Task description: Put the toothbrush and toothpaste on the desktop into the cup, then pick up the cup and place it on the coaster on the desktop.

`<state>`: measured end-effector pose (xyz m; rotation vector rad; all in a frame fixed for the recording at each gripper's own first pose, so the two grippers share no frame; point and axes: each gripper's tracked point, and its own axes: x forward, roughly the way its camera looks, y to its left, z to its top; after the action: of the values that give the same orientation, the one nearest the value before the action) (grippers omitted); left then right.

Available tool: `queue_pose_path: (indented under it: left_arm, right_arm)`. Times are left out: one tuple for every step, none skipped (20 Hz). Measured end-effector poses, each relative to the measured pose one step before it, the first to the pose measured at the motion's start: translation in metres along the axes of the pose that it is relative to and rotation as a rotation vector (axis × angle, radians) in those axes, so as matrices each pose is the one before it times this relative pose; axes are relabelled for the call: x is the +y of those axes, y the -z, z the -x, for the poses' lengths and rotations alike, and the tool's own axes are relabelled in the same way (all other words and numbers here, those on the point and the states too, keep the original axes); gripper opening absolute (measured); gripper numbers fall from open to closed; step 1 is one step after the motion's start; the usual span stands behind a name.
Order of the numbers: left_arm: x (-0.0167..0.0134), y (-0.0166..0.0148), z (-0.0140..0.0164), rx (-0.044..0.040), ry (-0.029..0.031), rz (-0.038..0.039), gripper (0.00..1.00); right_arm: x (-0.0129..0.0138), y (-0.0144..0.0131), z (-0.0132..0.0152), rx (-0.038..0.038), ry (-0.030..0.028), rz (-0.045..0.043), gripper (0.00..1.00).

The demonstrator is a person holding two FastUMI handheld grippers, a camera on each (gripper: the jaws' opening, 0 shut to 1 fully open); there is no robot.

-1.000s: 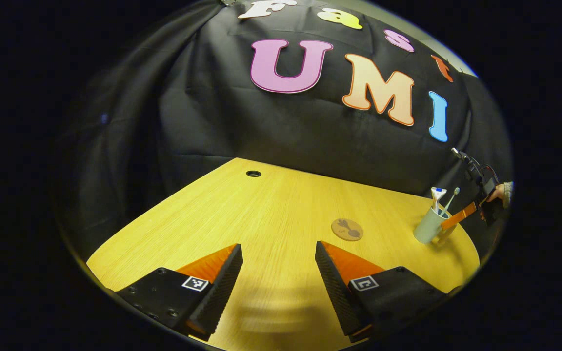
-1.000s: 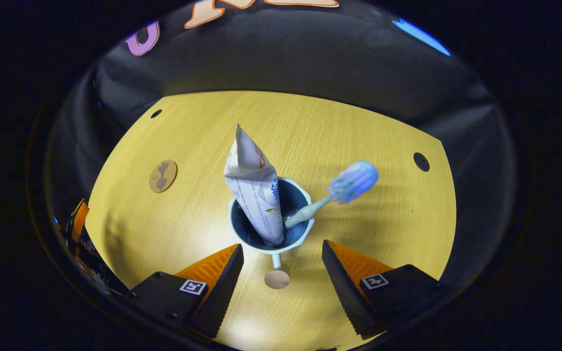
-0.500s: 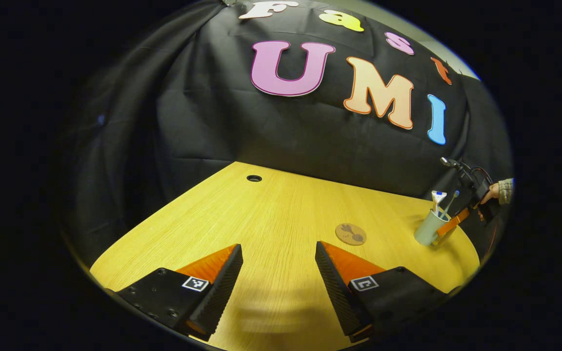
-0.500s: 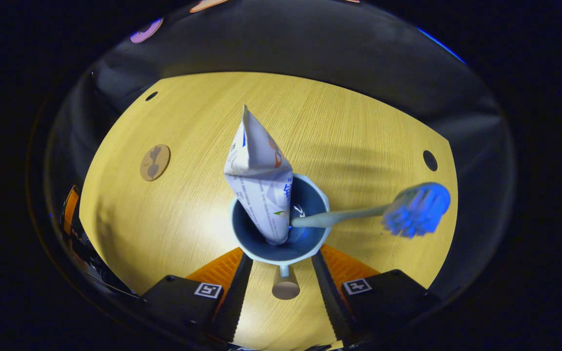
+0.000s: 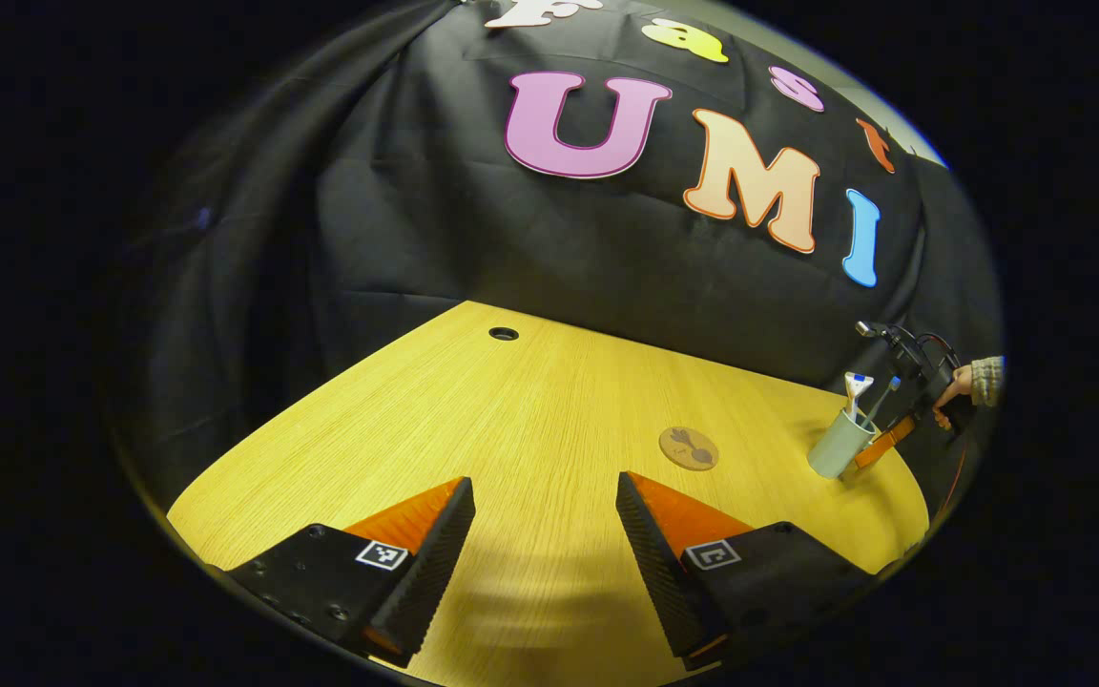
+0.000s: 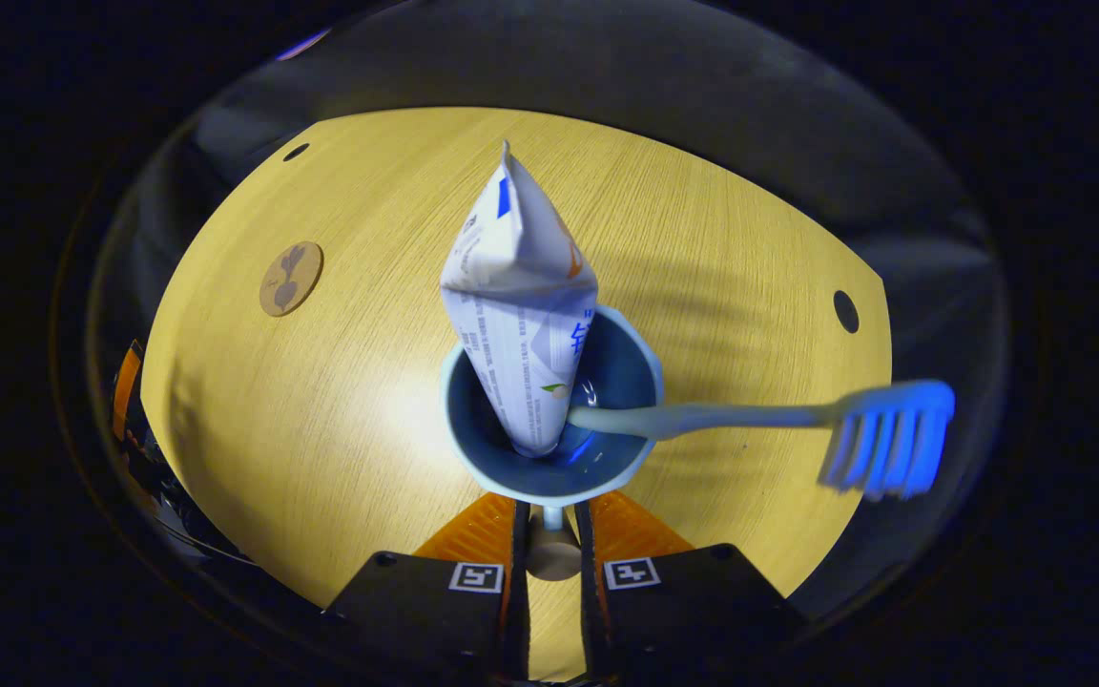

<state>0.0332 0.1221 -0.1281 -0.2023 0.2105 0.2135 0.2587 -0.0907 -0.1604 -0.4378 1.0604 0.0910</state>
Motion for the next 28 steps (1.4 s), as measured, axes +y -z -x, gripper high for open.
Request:
queue_pose_path:
  left_arm:
    - [-0.00118,-0.00027,0.00006,-0.00118,0.00142,0.00110,0.89]
    - [-0.00126,0.00109,-0.00015,0.00069,0.00187,-0.00010,0.89]
    - [-0.00135,0.00069,0.00039,-0.00008,0.00420,0.00112,0.89]
    - [-0.00165,0.00095,0.00042,0.00305,0.00394,0.00223,0.89]
    - [-0.00185,0.00113,0.00092,0.00243,0.00542,0.00307,0.89]
    - [-0.00172,0.00053,-0.00036,0.00271,0.00557,0.00361,0.89]
    - [-0.00212,0.00021,0.00077,-0.00057,0.00569,0.00059,0.89]
    - [-0.00225,-0.00052,0.00111,-0.00260,0.00417,-0.00524,0.89]
    - [-0.00074,0.00007,0.00059,0.00057,0.00245,-0.00805,0.89]
    - [-0.00022,-0.00033,0.00059,-0.00005,0.00176,-0.00848,0.89]
    - [0.00015,-0.00068,0.00088,0.00034,0.00112,-0.00484,0.89]
    - [0.00069,-0.00029,0.00037,-0.00048,0.00201,-0.00013,0.89]
    - [0.00022,-0.00025,0.00050,0.00205,0.00231,0.00560,0.89]
    - [0.00008,-0.00005,0.00046,-0.00270,0.00404,0.00690,0.89]
    - [-0.00017,-0.00012,0.00074,0.00063,0.00176,0.00424,0.89]
    - [0.00118,0.00004,0.00270,0.00031,-0.00247,-0.00143,0.89]
    - [0.00050,0.00025,-0.00034,0.00205,-0.00348,-0.00212,0.89]
    - [0.00169,0.00073,0.00101,0.00280,-0.00294,0.00152,0.89]
    - [0.00099,0.00010,0.00066,-0.00114,-0.00062,0.00570,0.89]
    - [0.00091,0.00035,0.00129,0.00062,-0.00189,0.00694,0.89]
    - [0.00124,0.00075,0.00131,0.00029,-0.00261,0.00473,0.89]
    - [0.00262,0.00077,0.00178,-0.00067,-0.00522,0.00483,0.89]
    - [0.00311,0.00051,0.00223,0.00015,-0.00682,0.00494,0.89]
    - [0.00276,0.00151,0.00162,0.00217,-0.00620,0.00440,0.89]
    - [0.00318,0.00247,0.00159,0.00499,-0.00752,0.00630,0.89]
    - [0.00390,0.00158,0.00400,0.00390,-0.00547,0.00720,0.89]
    - [0.00238,0.00119,0.00420,0.00070,-0.00407,0.00801,0.89]
    - [0.00272,0.00146,0.00365,0.00137,-0.00649,0.00669,0.89]
  right_arm:
    - [-0.00015,0.00040,-0.00002,-0.00042,0.00032,-0.00060,0.24]
    - [0.00002,-0.00103,-0.00019,-0.00160,0.00161,0.00223,0.24]
    - [0.00067,0.00067,0.00010,-0.00116,0.00103,0.00696,0.24]
    - [0.00145,-0.00120,-0.00026,-0.00881,-0.00097,0.00606,0.24]
    - [0.00015,0.00079,0.00168,-0.00085,-0.00028,0.00544,0.16]
    - [-0.00062,-0.00329,-0.00035,-0.01350,0.00654,0.00089,0.17]
    - [0.00005,-0.00288,0.00016,-0.02037,0.01207,0.01175,0.16]
    - [-0.00179,-0.00101,-0.00027,-0.01801,0.01305,0.02269,0.16]
    - [-0.00044,-0.00233,0.00090,-0.01900,0.01034,0.01407,0.16]
    - [-0.00020,-0.00031,-0.00033,-0.01165,0.00111,0.01434,0.16]
    - [0.00044,0.00049,0.00013,-0.01104,-0.00400,0.01636,0.16]
    - [0.00025,0.00090,-0.00142,-0.00559,-0.00365,0.01174,0.16]
    - [0.00136,-0.00058,-0.00050,-0.00828,-0.00752,0.01201,0.12]
    - [0.00002,-0.00033,-0.00116,-0.01285,-0.01255,0.00731,0.12]
    - [0.00170,-0.00199,-0.00008,-0.01420,-0.01797,0.00078,0.12]
    - [0.00098,-0.00127,-0.00058,-0.00683,-0.02360,0.00180,0.16]
    - [0.00137,-0.00245,0.00013,-0.00977,-0.02213,0.00361,0.12]
    - [0.00095,-0.00089,-0.00071,-0.00541,-0.02274,0.00565,0.16]
    - [0.00178,-0.00014,-0.00091,-0.00075,-0.02326,0.00373,0.12]
    - [0.00215,-0.00012,-0.00118,-0.00560,-0.02026,0.00077,0.15]
    - [0.00072,-0.00054,-0.00055,0.00047,-0.01813,0.00793,0.15]
    - [-0.00020,-0.00005,0.00009,-0.00412,-0.01036,0.01089,0.15]
    - [-0.00057,-0.00134,-0.00101,-0.00722,-0.00645,0.00981,0.15]
    - [-0.00024,-0.00006,0.00016,-0.00802,-0.01055,0.00509,0.15]
    - [0.00227,-0.00040,0.00055,-0.00732,-0.01510,0.00248,0.15]
    - [0.00265,0.00024,-0.00169,0.00074,-0.01574,0.00387,0.15]
    - [-0.00029,0.00152,-0.00095,0.00244,-0.01179,0.00621,0.15]
    - [-0.00132,0.00004,-0.00023,0.00189,-0.00485,0.01053,0.15]
